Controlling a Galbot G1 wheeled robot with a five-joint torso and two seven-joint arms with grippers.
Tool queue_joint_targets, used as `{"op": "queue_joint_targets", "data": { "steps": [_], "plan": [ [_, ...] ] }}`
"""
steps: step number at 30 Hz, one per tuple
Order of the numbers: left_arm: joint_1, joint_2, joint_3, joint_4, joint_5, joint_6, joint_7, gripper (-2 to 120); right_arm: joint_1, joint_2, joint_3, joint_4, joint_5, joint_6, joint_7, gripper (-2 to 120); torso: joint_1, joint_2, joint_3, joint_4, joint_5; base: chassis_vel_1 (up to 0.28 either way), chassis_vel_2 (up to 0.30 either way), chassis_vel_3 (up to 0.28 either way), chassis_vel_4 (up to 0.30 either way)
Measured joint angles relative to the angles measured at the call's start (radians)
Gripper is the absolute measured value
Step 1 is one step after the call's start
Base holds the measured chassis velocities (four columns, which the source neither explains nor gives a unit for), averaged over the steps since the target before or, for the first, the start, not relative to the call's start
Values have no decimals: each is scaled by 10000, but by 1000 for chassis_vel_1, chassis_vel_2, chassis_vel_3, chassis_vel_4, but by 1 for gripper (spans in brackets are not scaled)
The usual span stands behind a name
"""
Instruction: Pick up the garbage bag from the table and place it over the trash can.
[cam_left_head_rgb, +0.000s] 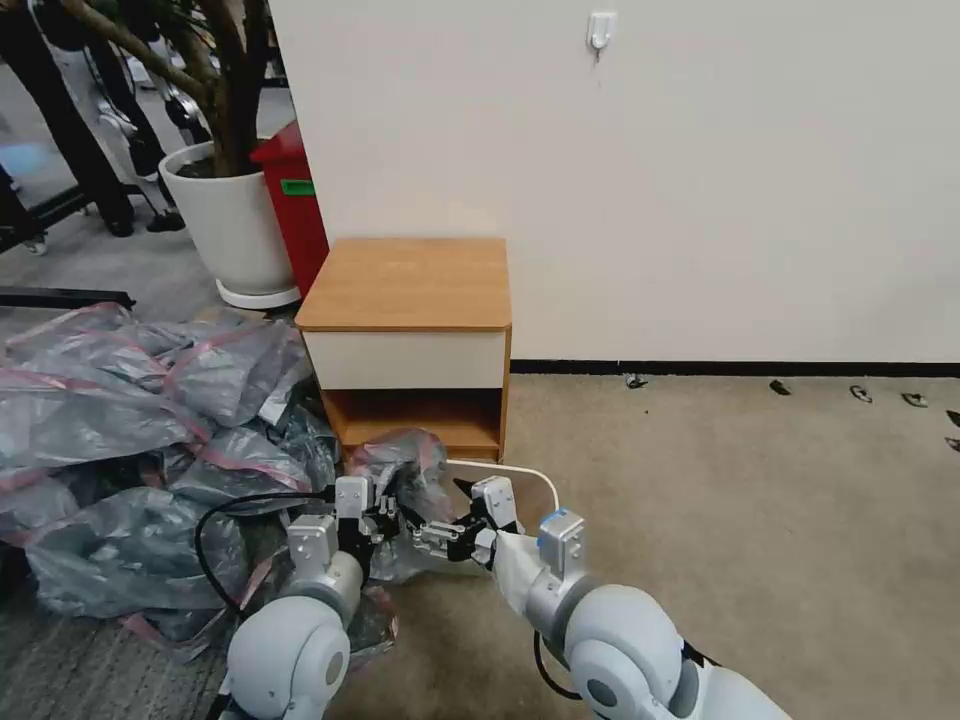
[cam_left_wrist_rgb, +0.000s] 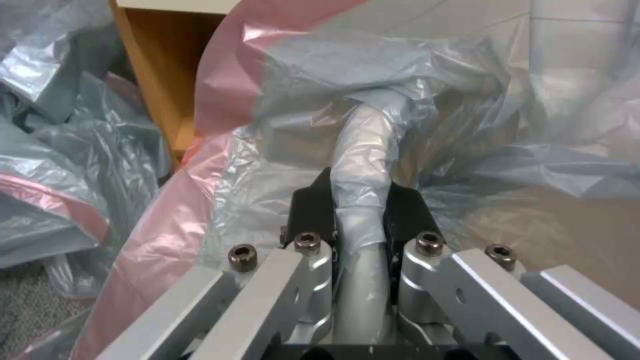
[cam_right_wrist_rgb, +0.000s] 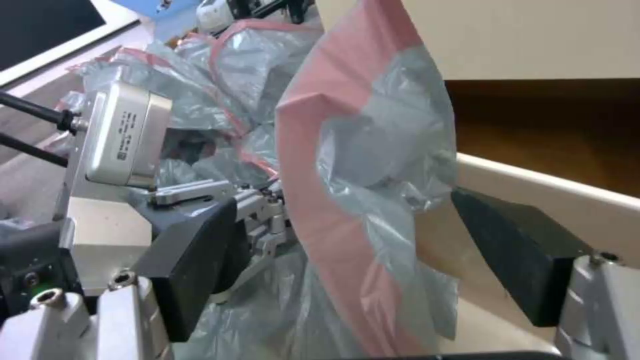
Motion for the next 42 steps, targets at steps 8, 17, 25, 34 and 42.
{"op": "queue_joint_targets", "data": {
  "steps": [8,17,25,34,42],
  "plan": [
    [9,-17,20,20,5,-21,9,9,-17,73,-26,-161,-224,89,-69,72,0,0,0,0,1,0,0,0,0],
    [27,0,-17,8,-2,-33,17,9,-17,90,-76,-336,-308,178,-86,43,0,0,0,0,0,0,0,0,0],
    [35,14,-34,29,-9,-40,27,9,-32,61,-37,-354,-340,261,-141,14,0,0,0,0,0,0,0,0,0],
    [22,15,-21,141,-13,-54,52,9,-19,47,17,-339,-334,343,-235,0,0,0,0,0,0,0,0,0,0],
    [360,279,-96,114,19,-631,561,9,270,-209,326,-334,31,423,-362,0,0,0,0,1,0,0,0,0,0]
  ]
}}
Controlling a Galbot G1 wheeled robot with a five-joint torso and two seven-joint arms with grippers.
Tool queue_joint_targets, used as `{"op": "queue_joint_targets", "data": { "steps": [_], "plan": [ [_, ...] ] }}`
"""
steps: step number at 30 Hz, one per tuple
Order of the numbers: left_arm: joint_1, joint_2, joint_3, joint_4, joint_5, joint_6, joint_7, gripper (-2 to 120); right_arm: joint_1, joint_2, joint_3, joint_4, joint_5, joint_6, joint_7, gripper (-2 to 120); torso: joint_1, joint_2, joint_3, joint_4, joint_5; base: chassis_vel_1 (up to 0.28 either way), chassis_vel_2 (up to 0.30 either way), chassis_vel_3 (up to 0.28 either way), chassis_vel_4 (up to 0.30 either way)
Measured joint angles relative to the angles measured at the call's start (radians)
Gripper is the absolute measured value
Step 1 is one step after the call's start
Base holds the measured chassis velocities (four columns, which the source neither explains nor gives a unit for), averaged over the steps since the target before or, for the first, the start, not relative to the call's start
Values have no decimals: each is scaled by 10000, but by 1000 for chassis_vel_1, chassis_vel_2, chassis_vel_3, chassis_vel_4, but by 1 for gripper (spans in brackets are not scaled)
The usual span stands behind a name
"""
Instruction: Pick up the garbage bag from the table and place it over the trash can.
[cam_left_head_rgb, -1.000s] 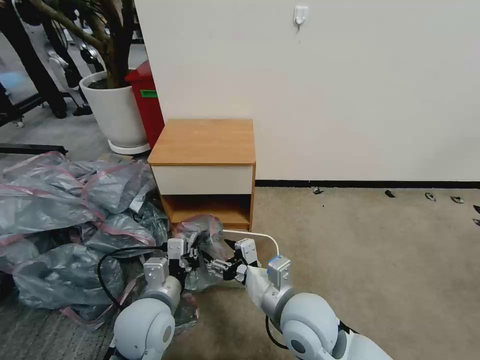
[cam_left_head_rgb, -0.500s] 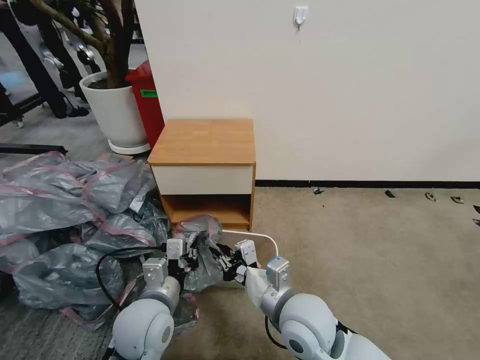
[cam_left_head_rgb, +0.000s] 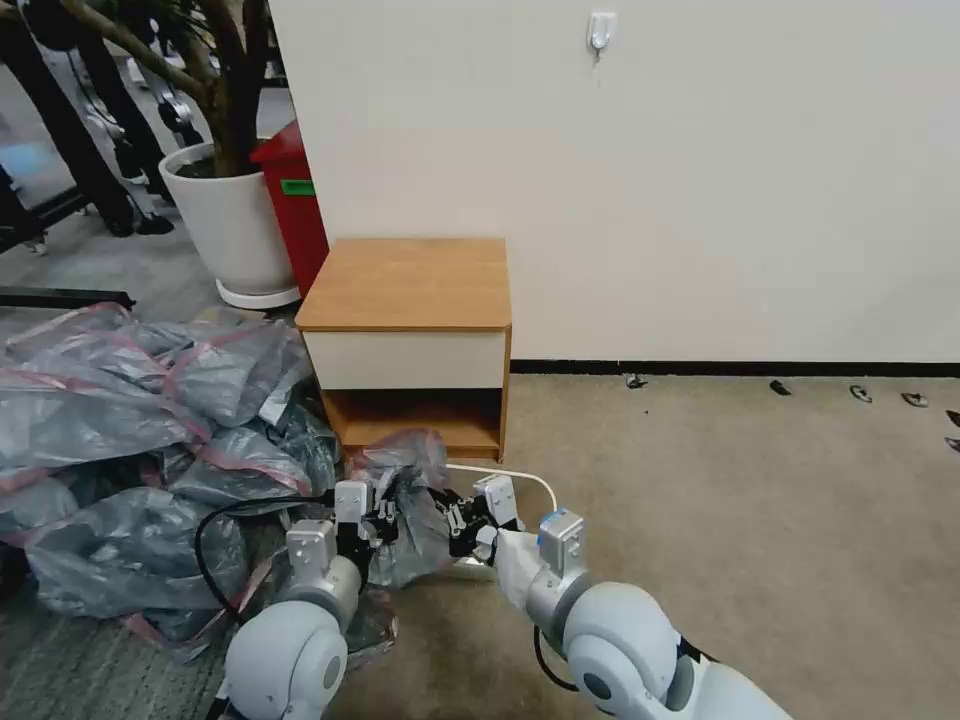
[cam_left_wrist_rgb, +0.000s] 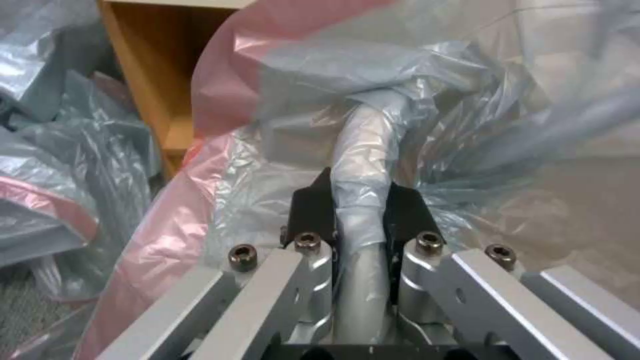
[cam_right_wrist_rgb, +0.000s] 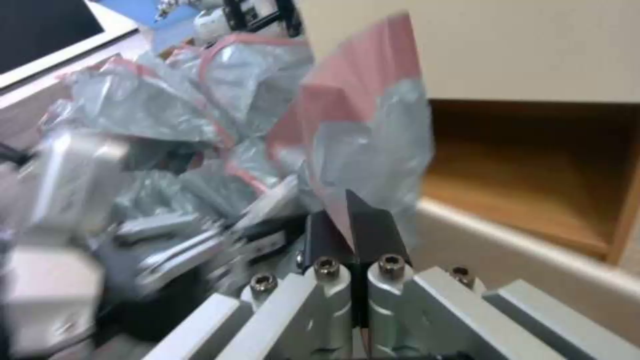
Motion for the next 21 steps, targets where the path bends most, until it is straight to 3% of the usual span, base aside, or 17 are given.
{"op": "queue_joint_targets", "data": {
  "steps": [13,21],
  "plan": [
    [437,165,-260,-272,-445,-876,432,9,522,-970,1272,-374,1190,131,253,0,0,0,0,0,0,0,0,0,0],
    [622,158,-604,-413,-1411,-1386,495,9,365,-1828,2050,-718,1517,457,217,0,0,0,0,-1,2,0,0,0,0]
  ]
}}
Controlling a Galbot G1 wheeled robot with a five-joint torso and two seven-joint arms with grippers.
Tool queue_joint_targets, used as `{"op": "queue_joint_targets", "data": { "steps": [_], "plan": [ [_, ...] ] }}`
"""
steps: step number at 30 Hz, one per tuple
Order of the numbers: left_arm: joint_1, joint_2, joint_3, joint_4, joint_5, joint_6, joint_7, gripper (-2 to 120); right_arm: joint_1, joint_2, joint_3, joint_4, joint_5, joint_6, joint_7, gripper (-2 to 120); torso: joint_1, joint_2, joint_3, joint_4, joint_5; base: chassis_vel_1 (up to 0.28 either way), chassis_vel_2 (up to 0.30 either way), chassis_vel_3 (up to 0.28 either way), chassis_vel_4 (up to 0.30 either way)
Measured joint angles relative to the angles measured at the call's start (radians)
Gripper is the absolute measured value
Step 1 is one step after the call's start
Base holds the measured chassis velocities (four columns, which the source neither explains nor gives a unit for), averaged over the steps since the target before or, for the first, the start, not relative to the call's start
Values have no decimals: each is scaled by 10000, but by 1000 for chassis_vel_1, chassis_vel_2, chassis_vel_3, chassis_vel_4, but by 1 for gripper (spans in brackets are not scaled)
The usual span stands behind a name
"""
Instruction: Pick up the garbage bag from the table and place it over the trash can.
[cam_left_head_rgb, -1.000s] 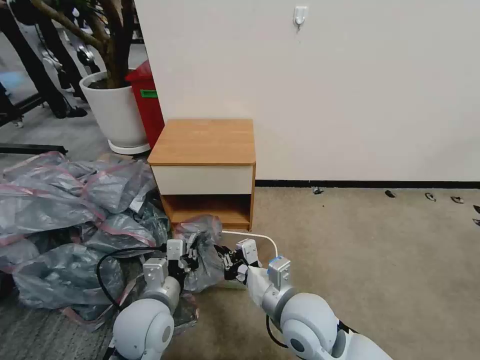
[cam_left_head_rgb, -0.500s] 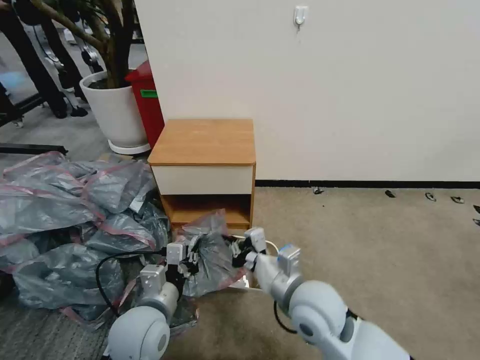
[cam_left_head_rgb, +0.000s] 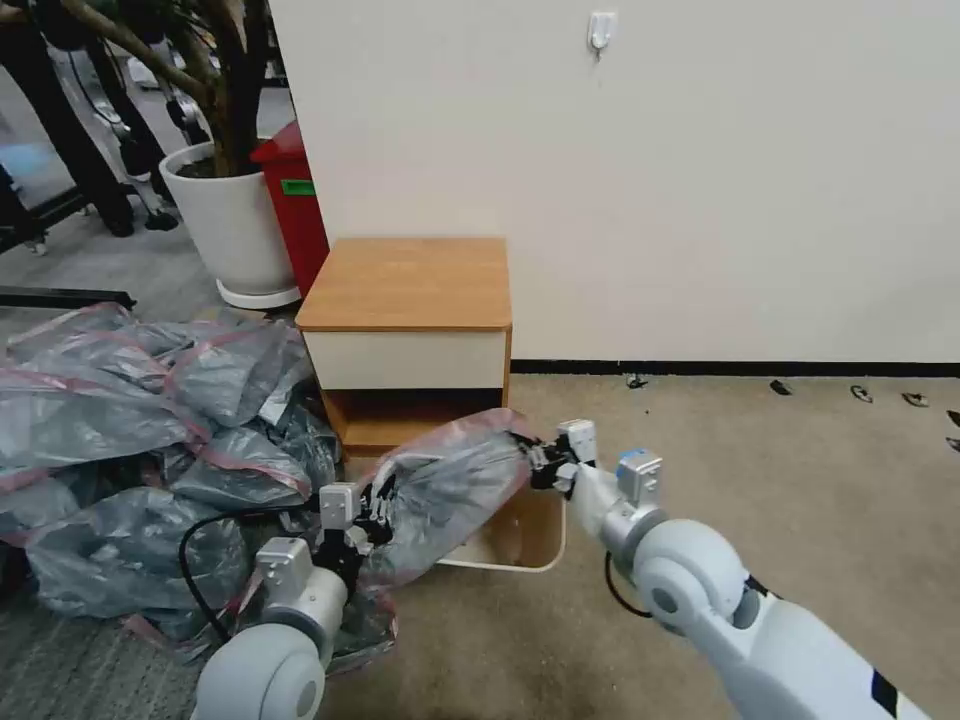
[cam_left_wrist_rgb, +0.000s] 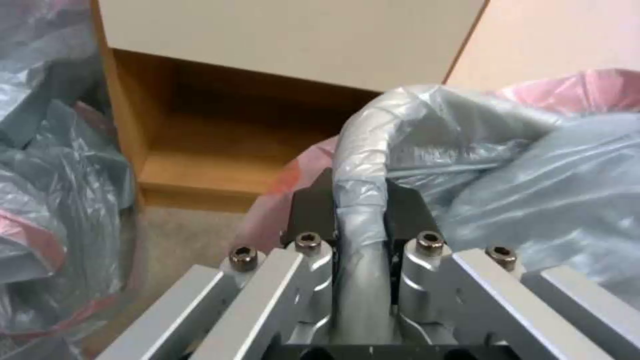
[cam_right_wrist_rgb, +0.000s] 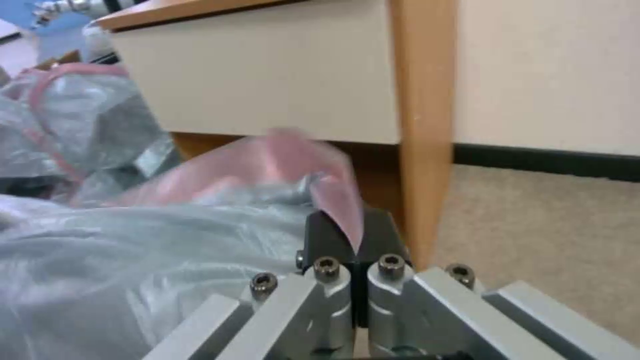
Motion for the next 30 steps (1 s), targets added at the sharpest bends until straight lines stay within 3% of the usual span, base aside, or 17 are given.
{"op": "queue_joint_targets", "data": {
  "steps": [14,30],
  "plan": [
    [-86,-152,-71,-32,-1405,-500,66,9,-936,-699,1081,-40,-154,299,-705,0,0,0,0,0,-1,0,0,0,0],
    [-56,-241,-253,-113,-2369,-529,115,9,-1709,-1390,1958,-29,-826,505,-1442,55,0,0,0,-1,-1,0,0,0,0]
  ]
}}
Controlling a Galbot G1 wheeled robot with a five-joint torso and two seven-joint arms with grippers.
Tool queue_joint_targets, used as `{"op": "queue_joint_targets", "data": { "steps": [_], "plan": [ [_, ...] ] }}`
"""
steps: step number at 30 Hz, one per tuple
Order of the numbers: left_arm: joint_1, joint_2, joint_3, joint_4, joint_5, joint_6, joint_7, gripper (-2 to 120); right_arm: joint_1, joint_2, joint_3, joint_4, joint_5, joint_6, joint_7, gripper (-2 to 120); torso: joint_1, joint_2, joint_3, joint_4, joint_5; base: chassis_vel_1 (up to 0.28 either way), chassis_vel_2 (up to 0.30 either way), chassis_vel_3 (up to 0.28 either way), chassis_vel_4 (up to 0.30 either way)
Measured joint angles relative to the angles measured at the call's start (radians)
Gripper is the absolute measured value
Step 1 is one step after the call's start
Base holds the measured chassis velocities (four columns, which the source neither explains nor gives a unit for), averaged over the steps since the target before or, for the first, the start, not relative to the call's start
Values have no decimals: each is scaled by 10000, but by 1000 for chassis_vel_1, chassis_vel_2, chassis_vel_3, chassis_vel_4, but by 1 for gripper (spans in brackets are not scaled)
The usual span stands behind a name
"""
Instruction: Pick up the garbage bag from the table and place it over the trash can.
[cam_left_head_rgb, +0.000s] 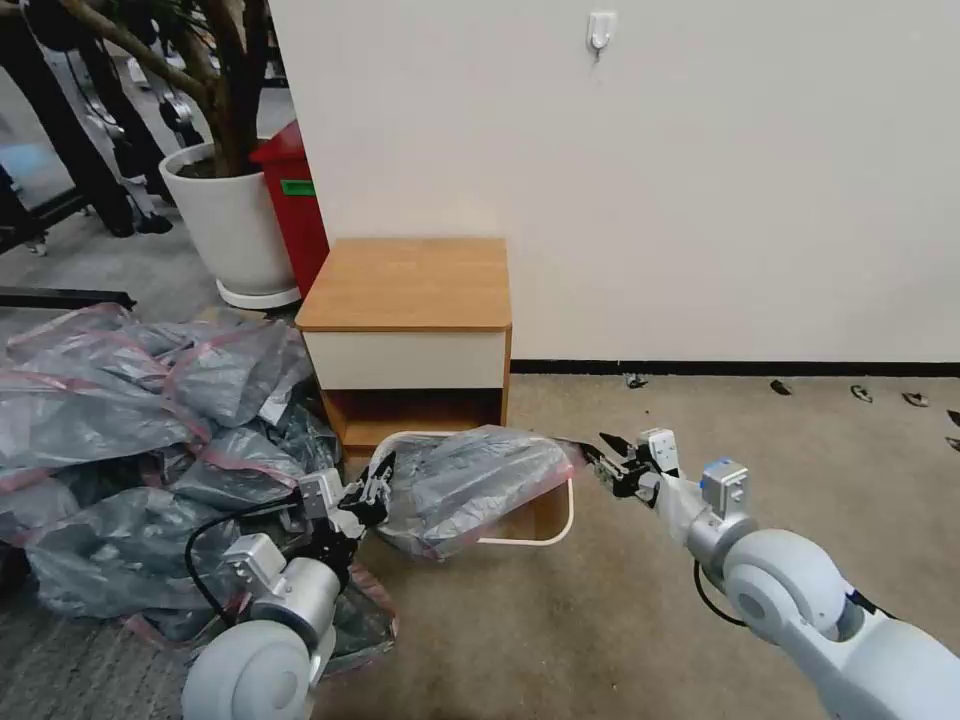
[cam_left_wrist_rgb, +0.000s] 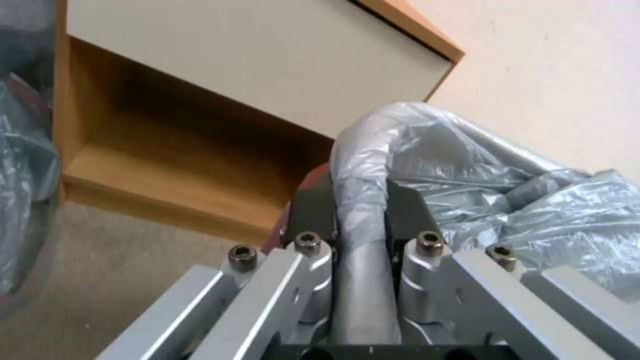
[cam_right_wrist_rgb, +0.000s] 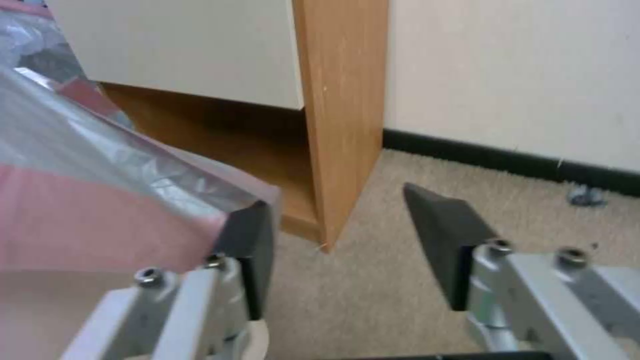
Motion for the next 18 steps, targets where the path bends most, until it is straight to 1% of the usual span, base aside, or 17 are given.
{"op": "queue_joint_targets", "data": {
  "steps": [3,4,5,7,8,10,11,14,17,18],
  "plan": [
    [30,10,136,53,151,79,78,9,6,118,150,187,-245,138,-129,69,0,0,0,0,1,0,0,0,0],
    [30,10,136,53,151,79,78,9,6,118,150,187,-245,138,-129,69,0,0,0,0,1,0,0,0,0],
    [2,31,164,78,206,95,67,9,-18,131,251,365,-249,158,-192,74,-1,0,0,2,-1,0,0,0,0],
    [-108,80,160,132,304,147,-54,9,-139,157,489,703,-224,216,-263,84,-1,0,0,2,-1,0,0,0,0],
    [-108,80,160,132,304,147,-54,9,-139,157,489,703,-224,216,-263,84,-1,0,0,2,-1,0,0,0,0],
    [-171,106,140,172,361,200,-139,9,-260,191,696,907,-122,242,-300,91,-1,0,0,2,-1,0,0,0,0],
    [-205,125,125,212,419,234,-193,9,-376,203,878,1071,12,242,-343,96,-1,0,0,1,-1,0,0,0,0],
    [-221,137,106,276,523,267,-260,9,-603,203,1136,1339,257,236,-379,100,-1,0,0,1,-2,0,0,0,0],
    [-222,116,83,344,593,278,-324,9,-831,224,1374,1632,654,231,-346,100,-1,0,0,1,-1,0,0,0,0],
    [-237,50,59,398,615,277,-393,9,-991,374,1538,1959,1191,231,-99,100,-1,0,0,1,-3,0,0,0,0]
  ]
}}
